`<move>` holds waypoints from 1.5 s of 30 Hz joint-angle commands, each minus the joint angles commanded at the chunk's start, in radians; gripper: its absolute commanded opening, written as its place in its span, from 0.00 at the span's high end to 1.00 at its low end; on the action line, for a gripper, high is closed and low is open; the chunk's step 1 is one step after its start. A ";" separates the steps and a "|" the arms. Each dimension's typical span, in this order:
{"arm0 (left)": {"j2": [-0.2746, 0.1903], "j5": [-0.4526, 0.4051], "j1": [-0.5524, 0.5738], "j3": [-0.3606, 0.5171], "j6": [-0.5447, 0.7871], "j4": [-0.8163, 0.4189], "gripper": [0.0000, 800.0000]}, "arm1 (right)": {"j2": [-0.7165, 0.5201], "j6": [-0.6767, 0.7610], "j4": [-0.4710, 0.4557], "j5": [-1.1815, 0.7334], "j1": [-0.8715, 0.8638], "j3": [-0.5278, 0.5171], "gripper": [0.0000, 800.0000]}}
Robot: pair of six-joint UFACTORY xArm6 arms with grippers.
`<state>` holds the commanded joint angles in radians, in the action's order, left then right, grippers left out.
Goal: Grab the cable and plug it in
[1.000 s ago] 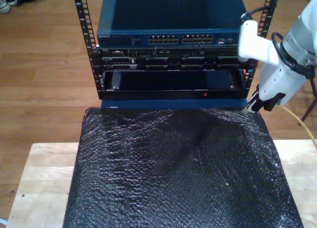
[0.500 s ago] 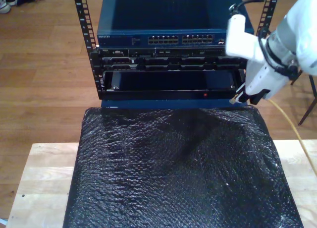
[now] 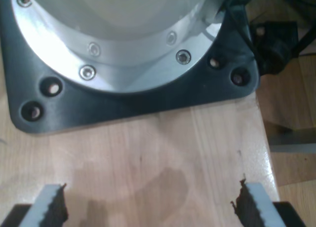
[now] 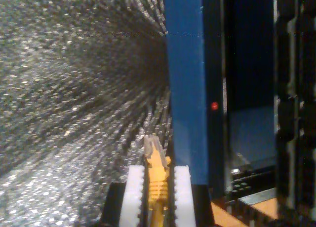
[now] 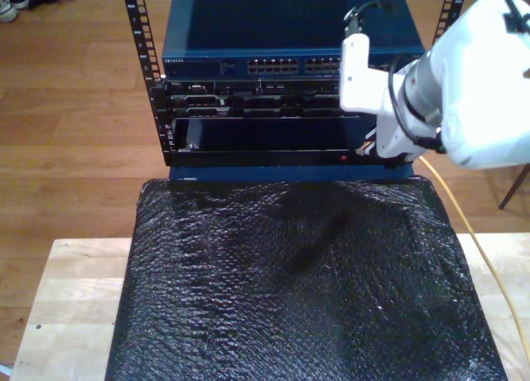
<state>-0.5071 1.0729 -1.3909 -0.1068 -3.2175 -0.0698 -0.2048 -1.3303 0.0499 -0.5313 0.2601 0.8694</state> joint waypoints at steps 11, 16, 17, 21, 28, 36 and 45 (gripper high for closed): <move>0.000 0.000 0.000 0.000 0.000 0.002 0.00 | 0.017 0.000 -0.057 0.186 0.002 -0.012 1.00; 0.000 0.000 0.000 0.000 0.000 0.000 0.00 | 0.048 0.000 -0.057 0.245 0.002 -0.017 1.00; 0.000 0.000 0.000 0.000 0.000 0.002 0.00 | 0.052 -0.002 -0.057 0.261 0.002 -0.018 1.00; 0.000 0.000 0.000 0.000 0.000 0.000 0.00 | 0.066 -0.003 -0.068 0.305 0.002 -0.025 1.00; 0.000 0.000 0.000 0.000 0.000 0.000 0.00 | 0.052 -0.003 -0.072 0.356 -0.003 -0.077 1.00; 0.000 0.000 0.000 0.000 0.000 0.000 0.00 | 0.043 -0.003 -0.072 0.388 -0.006 -0.068 1.00; 0.000 0.000 0.000 0.000 0.000 0.000 0.00 | 0.003 -0.003 -0.077 0.391 0.000 -0.068 1.00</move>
<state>-0.5071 1.0729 -1.3909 -0.1068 -3.2175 -0.0698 -0.2018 -1.3334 -0.0269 -0.1400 0.2601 0.8019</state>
